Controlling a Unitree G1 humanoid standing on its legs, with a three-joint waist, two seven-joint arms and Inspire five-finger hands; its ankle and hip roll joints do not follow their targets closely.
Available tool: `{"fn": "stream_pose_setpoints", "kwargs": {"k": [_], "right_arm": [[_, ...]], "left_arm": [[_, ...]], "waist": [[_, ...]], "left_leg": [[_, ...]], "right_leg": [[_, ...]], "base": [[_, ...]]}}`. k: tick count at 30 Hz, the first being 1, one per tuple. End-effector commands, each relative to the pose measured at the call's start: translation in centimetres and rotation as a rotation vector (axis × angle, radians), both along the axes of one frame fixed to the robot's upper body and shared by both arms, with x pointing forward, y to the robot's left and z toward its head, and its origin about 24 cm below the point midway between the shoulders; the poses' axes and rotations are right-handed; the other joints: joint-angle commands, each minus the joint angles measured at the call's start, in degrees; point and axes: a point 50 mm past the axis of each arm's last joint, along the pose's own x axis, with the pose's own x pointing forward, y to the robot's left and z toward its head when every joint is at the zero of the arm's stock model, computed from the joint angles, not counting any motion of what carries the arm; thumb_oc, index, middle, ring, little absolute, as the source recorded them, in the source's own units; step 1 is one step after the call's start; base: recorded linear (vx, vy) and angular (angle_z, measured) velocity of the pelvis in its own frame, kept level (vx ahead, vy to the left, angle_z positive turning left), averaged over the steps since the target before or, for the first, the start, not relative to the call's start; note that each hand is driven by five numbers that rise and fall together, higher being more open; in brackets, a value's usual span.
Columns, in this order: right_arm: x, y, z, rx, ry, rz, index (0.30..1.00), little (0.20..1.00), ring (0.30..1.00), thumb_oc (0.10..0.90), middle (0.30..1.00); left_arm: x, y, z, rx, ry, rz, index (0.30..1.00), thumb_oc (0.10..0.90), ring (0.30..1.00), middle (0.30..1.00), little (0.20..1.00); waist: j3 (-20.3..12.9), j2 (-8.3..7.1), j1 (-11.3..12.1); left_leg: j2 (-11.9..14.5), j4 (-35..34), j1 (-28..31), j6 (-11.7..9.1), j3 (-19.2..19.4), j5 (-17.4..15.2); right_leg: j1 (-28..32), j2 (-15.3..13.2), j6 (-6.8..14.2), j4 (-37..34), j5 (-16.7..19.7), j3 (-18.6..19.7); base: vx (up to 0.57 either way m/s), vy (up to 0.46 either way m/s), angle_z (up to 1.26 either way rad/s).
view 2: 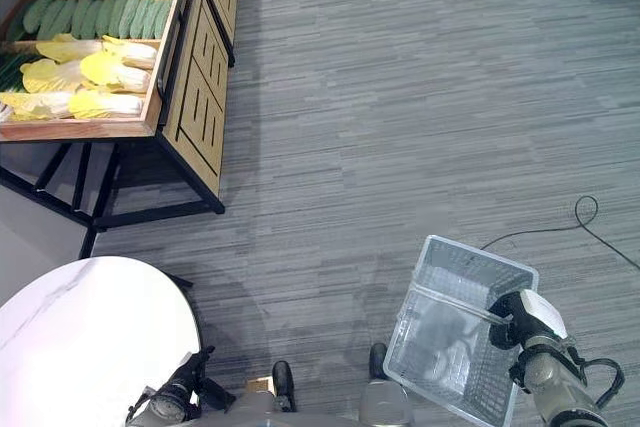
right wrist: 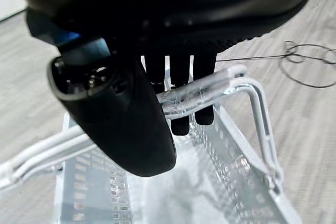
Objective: Get the vegetables into the basket
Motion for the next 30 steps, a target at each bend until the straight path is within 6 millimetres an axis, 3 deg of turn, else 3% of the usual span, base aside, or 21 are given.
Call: {"fn": "stream_pose_setpoints", "kwargs": {"k": [1,4,7,10,12,16,19,23,26,28,30], "right_arm": [[4.0,-1.7,5.0,-0.110,-0.249,0.016,0.300,0.300,0.300,0.400,0.300],[3.1,-2.1,4.8,-0.113,-0.245,-0.014,0.300,0.300,0.300,0.400,0.300],[2.9,-2.5,5.1,-0.129,-0.241,-0.016,0.300,0.300,0.300,0.400,0.300],[3.3,-2.6,5.7,-0.150,-0.251,0.007,0.300,0.300,0.300,0.400,0.300],[3.6,-2.6,6.0,-0.164,-0.255,0.024,0.300,0.300,0.300,0.400,0.300],[4.6,-1.8,6.5,-0.171,-0.265,0.084,0.300,0.300,0.300,0.400,0.300],[4.5,-1.3,6.2,-0.171,-0.253,0.111,0.300,0.300,0.300,0.400,0.300],[4.3,-0.9,5.3,-0.142,-0.247,0.082,0.300,0.300,0.300,0.400,0.300],[4.1,-0.4,4.0,-0.125,-0.197,0.074,0.300,0.300,0.300,0.400,0.300],[4.7,0.3,3.8,-0.110,-0.204,0.081,0.300,0.300,0.300,0.400,0.300],[5.4,0.5,3.6,-0.107,-0.202,0.075,0.300,0.300,0.300,0.400,0.300]], "left_arm": [[0.8,2.3,0.7,0.105,-0.009,-0.005,1.000,0.900,1.000,1.000,1.000],[0.7,2.7,0.7,0.120,0.002,0.020,1.000,0.900,1.000,1.000,1.000],[0.4,2.5,0.6,0.119,0.009,0.020,1.000,0.900,1.000,1.000,1.000],[-0.4,2.6,0.4,0.121,0.030,0.007,1.000,0.900,1.000,1.000,1.000],[-1.0,2.5,0.2,0.120,0.054,-0.016,1.000,0.900,1.000,1.000,1.000],[-2.2,3.0,0.0,0.129,0.096,-0.045,1.000,0.900,1.000,1.000,1.000],[-3.3,3.4,-0.1,0.134,0.126,-0.014,1.000,0.900,1.000,1.000,1.000],[-3.7,3.4,-0.2,0.142,0.142,-0.045,1.000,0.900,1.000,1.000,1.000],[-3.1,3.7,0.0,0.146,0.128,-0.051,1.000,0.900,1.000,1.000,1.000],[-2.6,4.0,0.3,0.154,0.106,-0.044,1.000,0.900,1.000,1.000,1.000],[-1.2,4.4,0.8,0.166,0.066,-0.046,1.000,0.900,1.000,1.000,1.000]], "waist": [[1.38,-3.15,0.98],[2.54,-3.55,0.92],[3.46,-4.01,1.81],[2.98,-4.09,2.69],[2.47,-3.59,3.35],[1.77,-3.42,5.10],[0.41,-3.94,5.56],[-0.44,-4.93,5.92],[-1.32,-6.31,6.35],[-1.19,-6.62,6.41],[0.19,-6.33,6.46]], "left_leg": [[2.63,3.78,-1.82,-5.30,-5.92,1.06],[2.37,11.35,-5.81,-6.26,-8.22,1.54],[-0.13,14.48,-8.35,-6.27,-12.02,2.18],[-1.28,9.65,-11.04,-5.21,-13.64,2.01],[0.16,5.29,-13.68,-5.29,-13.52,6.03],[-0.27,1.75,-14.94,-5.70,-13.91,8.71],[-1.32,2.80,-13.71,-4.32,-13.57,7.24],[-3.05,5.66,-13.36,-2.64,-11.64,4.61],[-5.35,8.60,-13.19,-0.80,-10.44,1.02],[-6.06,8.57,-12.71,0.20,-9.95,0.15],[-6.72,8.26,-11.23,1.61,-9.39,-0.93]], "right_leg": [[-0.66,-1.44,3.43,8.81,-6.81,1.28],[0.44,-1.35,2.14,8.41,-7.47,-0.08],[2.02,-1.27,1.64,7.92,-7.85,-0.30],[3.29,-0.91,2.12,7.46,-8.72,0.16],[4.53,-0.29,2.43,7.17,-9.29,0.73],[8.19,0.46,2.79,6.95,-11.12,3.50],[10.30,-1.34,4.05,6.75,-11.74,4.79],[9.60,-3.73,5.78,7.39,-9.88,6.30],[8.67,-6.48,7.52,8.23,-5.13,7.75],[6.60,-7.08,8.07,11.43,-2.10,8.54],[2.97,-7.73,8.14,19.29,2.13,7.91]], "base": [[0.04,-0.151,0.28],[0.06,-0.184,0.25],[0.10,-0.102,0.33],[0.17,-0.008,0.04],[0.20,0.067,0.10],[0.27,0.142,0.01],[0.28,0.262,-0.64],[0.13,0.207,-0.42],[0.16,0.260,-0.22],[0.07,0.199,-0.14],[0.04,0.253,-0.16]]}}
